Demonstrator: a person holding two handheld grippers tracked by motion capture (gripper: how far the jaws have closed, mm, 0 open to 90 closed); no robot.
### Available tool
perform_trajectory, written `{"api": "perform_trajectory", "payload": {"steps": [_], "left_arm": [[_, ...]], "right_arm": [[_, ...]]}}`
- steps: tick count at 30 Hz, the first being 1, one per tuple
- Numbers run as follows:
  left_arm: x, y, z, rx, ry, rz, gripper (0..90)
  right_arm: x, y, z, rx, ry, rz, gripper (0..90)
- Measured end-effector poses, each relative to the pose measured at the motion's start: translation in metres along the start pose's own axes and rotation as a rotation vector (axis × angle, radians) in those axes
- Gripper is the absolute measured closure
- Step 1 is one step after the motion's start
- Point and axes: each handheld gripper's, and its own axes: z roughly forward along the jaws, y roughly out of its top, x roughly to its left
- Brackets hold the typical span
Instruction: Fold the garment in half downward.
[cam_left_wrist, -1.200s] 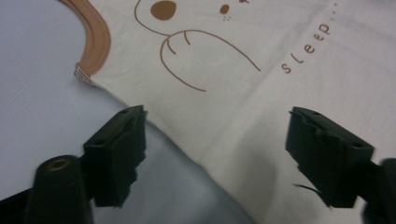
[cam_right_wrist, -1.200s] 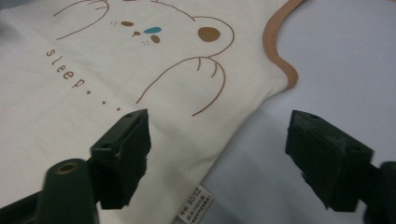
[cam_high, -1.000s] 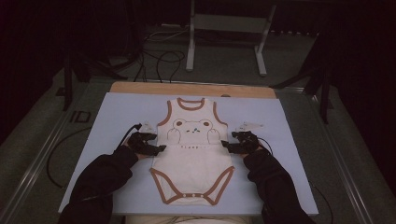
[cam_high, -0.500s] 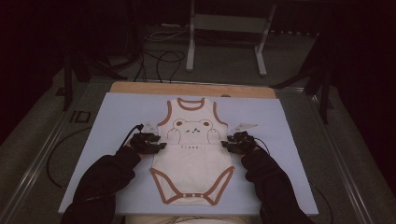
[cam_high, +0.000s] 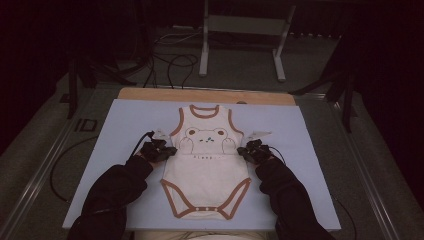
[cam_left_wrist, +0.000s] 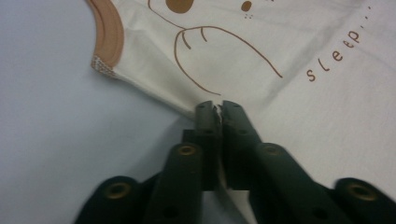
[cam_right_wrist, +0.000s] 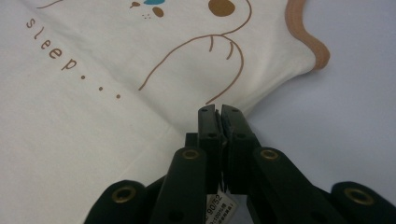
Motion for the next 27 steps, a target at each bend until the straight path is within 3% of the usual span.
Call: {"api": "perform_trajectory", "payload": {"steps": [11,19,27], "left_arm": [[0.000,0.002,-0.008,-0.026,-0.007,-0.022,89.9],[0.001,0.004,-0.017,-0.040,-0.009,-0.003,89.9],[0.002,0.004,-0.026,-0.049,-0.027,-0.015,89.9]], "right_arm": [[-0.001,0.003,-0.009,-0.038,0.005,-0.005,89.4],[0.001,0.006,-0.018,-0.066,0.011,-0.011,89.5],[0.003,0.008,-0.028,-0.087,0.018,-0.025,89.6]]}}
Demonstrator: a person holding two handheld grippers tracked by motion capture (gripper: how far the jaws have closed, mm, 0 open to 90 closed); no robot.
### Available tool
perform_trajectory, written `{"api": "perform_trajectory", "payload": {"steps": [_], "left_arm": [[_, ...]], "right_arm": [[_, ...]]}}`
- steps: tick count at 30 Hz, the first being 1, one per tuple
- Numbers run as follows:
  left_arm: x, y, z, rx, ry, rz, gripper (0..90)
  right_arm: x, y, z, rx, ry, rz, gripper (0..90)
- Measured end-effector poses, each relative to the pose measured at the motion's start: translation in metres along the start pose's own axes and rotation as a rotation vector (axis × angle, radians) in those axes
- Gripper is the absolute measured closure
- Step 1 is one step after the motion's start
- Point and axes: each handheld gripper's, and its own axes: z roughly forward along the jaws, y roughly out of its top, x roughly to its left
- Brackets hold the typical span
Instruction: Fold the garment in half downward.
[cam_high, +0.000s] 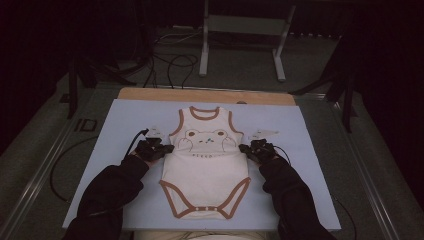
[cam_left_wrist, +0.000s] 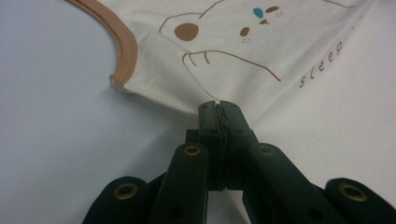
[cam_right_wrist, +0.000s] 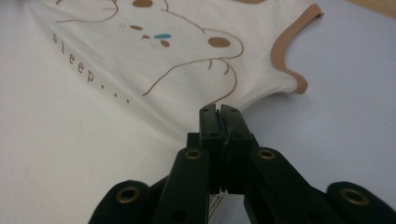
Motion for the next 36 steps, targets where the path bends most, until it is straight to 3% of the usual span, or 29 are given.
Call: {"api": "perform_trajectory", "payload": {"steps": [9,15,36], "left_arm": [[-0.005,0.001,-0.009,-0.015,-0.009,0.017,89.9],[-0.010,0.001,-0.020,-0.029,-0.042,0.026,89.9],[-0.043,-0.009,-0.051,-0.018,-0.112,0.113,89.9]], "right_arm": [[0.006,0.003,-0.010,-0.015,0.007,-0.006,89.8],[0.010,0.002,-0.023,-0.024,0.020,-0.001,89.8],[0.037,-0.015,-0.065,-0.035,0.063,-0.029,89.7]]}}
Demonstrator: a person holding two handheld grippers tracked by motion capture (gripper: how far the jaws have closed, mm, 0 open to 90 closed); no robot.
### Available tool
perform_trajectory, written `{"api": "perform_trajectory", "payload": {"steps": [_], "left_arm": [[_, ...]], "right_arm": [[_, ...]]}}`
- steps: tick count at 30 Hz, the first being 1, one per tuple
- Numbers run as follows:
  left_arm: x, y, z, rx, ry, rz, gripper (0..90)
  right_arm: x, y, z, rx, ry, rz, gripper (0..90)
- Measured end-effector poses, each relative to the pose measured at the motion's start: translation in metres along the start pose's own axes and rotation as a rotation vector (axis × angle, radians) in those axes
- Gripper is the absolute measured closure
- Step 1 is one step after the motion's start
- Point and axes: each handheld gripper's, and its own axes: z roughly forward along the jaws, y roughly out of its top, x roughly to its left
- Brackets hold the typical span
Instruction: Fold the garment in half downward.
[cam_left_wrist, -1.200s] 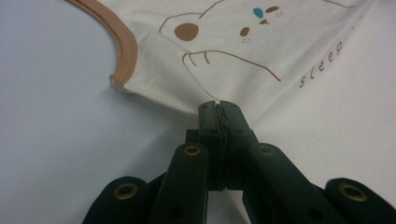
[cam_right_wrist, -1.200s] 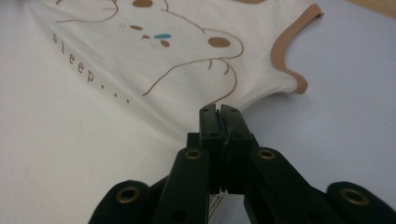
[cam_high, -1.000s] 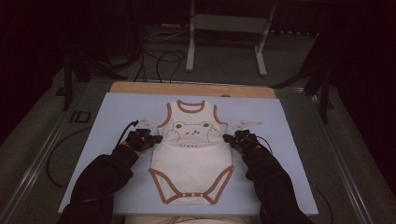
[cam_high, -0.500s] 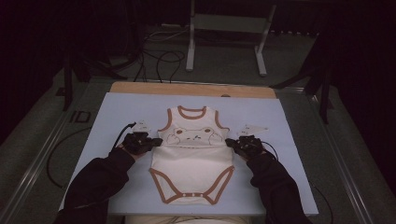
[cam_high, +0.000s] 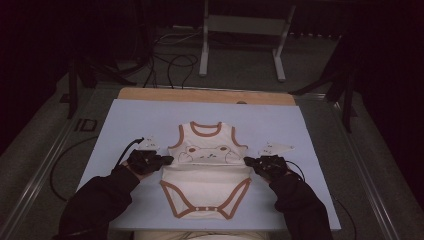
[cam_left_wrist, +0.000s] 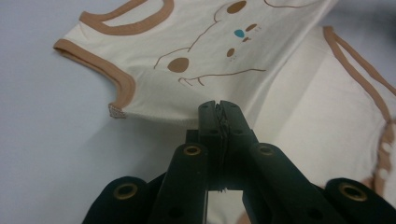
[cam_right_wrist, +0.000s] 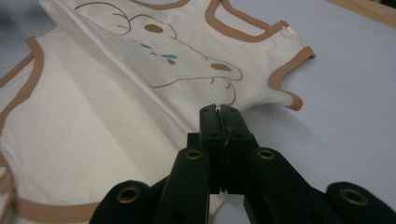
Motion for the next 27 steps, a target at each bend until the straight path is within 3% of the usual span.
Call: {"api": "perform_trajectory", "payload": {"steps": [9,27], "left_arm": [[-0.013,-0.011,-0.004,0.025,-0.010,0.016,89.9],[-0.039,-0.034,-0.008,0.052,-0.035,0.017,89.8]], "right_arm": [[0.015,-0.010,-0.008,0.021,0.013,-0.034,89.8],[0.036,-0.037,-0.014,0.061,0.040,-0.019,89.7]]}}
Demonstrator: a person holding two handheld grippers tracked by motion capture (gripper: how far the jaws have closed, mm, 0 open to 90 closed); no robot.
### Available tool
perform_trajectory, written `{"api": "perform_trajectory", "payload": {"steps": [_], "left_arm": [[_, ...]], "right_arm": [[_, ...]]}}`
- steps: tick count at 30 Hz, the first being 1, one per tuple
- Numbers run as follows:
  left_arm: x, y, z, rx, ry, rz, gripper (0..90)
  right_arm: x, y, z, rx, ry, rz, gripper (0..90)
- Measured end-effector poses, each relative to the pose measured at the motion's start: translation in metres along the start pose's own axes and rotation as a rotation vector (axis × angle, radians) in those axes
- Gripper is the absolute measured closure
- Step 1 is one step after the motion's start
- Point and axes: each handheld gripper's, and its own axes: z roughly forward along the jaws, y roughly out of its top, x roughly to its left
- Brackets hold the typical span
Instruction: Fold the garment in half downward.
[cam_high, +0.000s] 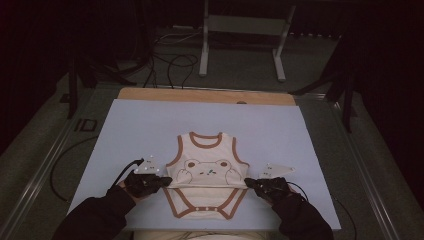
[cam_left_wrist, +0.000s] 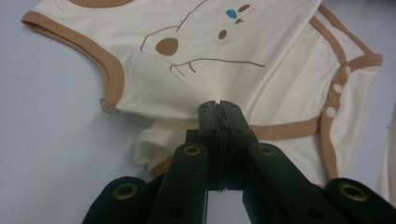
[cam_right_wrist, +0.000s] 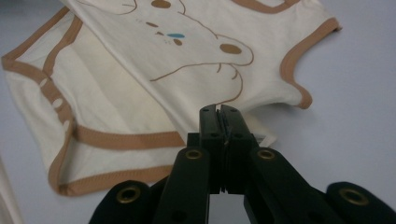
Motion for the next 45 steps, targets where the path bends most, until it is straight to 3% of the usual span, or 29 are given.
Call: {"api": "perform_trajectory", "payload": {"steps": [15,28,37,42,45], "left_arm": [[-0.012,-0.017,0.007,0.025,-0.031,-0.020,89.7],[-0.015,-0.029,0.014,0.056,-0.024,-0.047,89.5],[-0.015,-0.032,0.016,0.047,-0.028,-0.062,89.0],[-0.017,-0.033,0.015,0.045,-0.016,-0.052,85.7],[-0.020,-0.031,0.014,0.053,0.001,-0.025,77.2]], "right_arm": [[0.008,-0.018,0.004,0.044,0.018,0.010,89.6],[0.008,-0.026,0.008,0.070,0.022,0.011,89.4],[0.009,-0.030,0.012,0.092,0.022,0.002,89.2],[0.008,-0.031,0.012,0.084,0.034,0.007,88.0],[0.006,-0.031,0.011,0.080,0.054,0.024,81.0]]}}
